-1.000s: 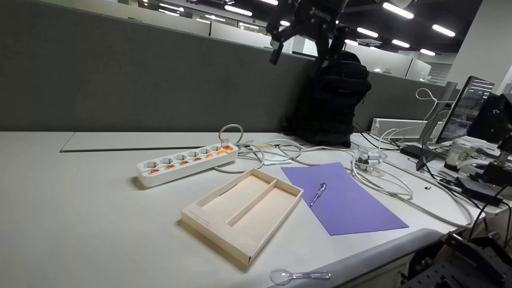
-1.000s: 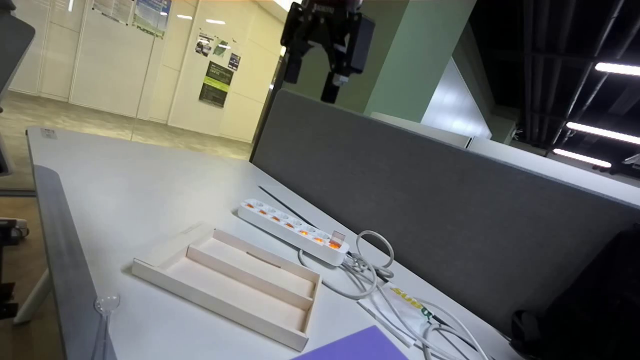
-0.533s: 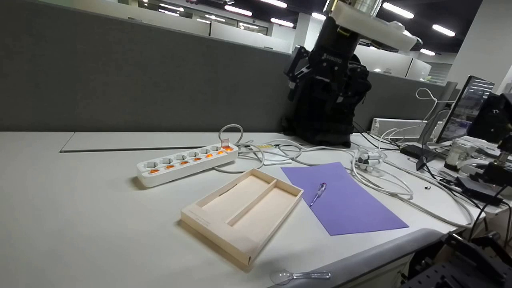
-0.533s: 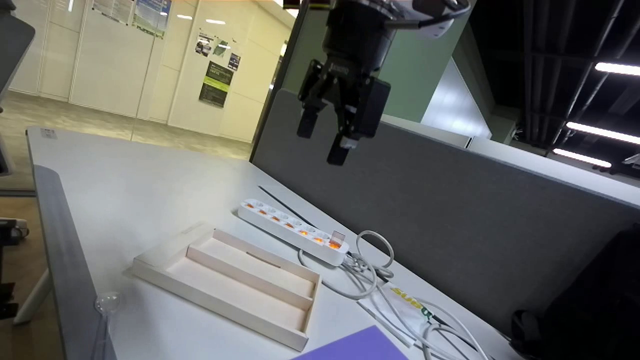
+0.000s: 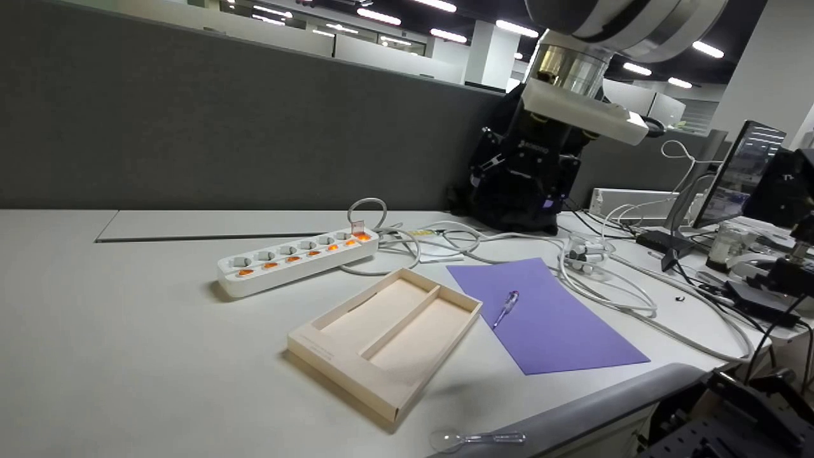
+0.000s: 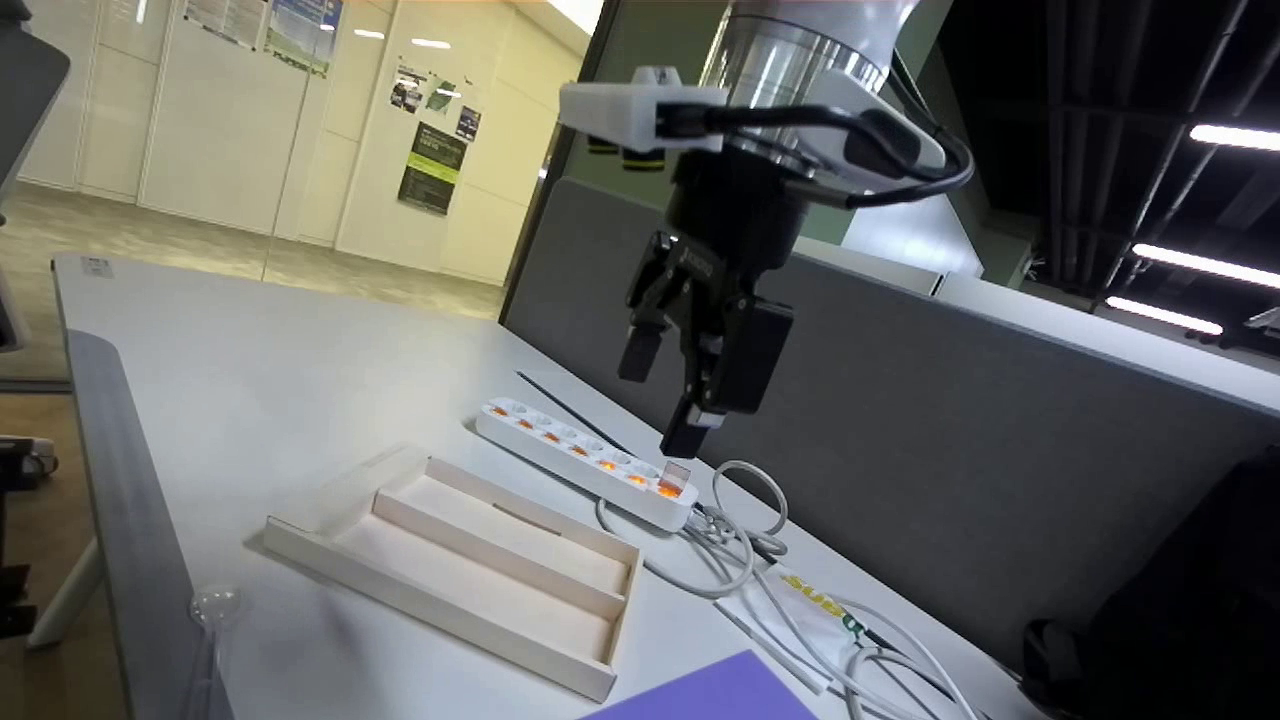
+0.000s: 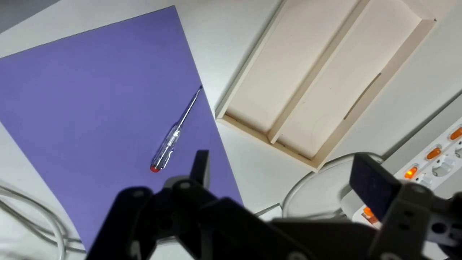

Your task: Pick up the screwdriver from the table and put it in the carton tray

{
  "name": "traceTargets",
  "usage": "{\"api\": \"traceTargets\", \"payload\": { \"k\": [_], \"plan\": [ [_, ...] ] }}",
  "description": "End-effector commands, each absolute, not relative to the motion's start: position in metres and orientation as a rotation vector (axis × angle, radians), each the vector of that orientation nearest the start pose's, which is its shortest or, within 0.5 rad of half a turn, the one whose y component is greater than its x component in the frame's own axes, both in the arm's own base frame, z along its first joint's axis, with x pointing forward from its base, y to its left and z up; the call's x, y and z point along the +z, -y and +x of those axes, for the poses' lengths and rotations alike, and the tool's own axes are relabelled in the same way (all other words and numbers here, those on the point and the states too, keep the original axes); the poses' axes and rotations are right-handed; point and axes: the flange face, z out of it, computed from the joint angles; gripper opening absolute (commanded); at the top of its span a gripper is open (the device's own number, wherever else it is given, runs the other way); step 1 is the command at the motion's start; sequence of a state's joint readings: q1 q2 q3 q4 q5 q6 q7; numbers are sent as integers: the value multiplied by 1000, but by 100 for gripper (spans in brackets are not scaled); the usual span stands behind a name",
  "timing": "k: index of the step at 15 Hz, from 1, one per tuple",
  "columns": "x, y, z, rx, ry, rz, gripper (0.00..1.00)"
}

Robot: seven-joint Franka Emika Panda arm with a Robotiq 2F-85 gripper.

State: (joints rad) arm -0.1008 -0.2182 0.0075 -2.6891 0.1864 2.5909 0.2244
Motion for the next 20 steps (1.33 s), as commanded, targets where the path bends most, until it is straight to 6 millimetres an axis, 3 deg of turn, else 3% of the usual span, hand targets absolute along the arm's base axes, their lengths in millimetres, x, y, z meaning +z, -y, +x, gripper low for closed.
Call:
{"api": "traceTargets", "payload": {
  "k": [1,5,13,20],
  "plan": [
    [312,43,414,-168,-713,-2938,100],
    [307,44,417,-157,-753,-2941,100],
    [249,94,437,-148,-1221,-2803,100],
    [208,135,457,-31,-1451,-2705,100]
  ]
}}
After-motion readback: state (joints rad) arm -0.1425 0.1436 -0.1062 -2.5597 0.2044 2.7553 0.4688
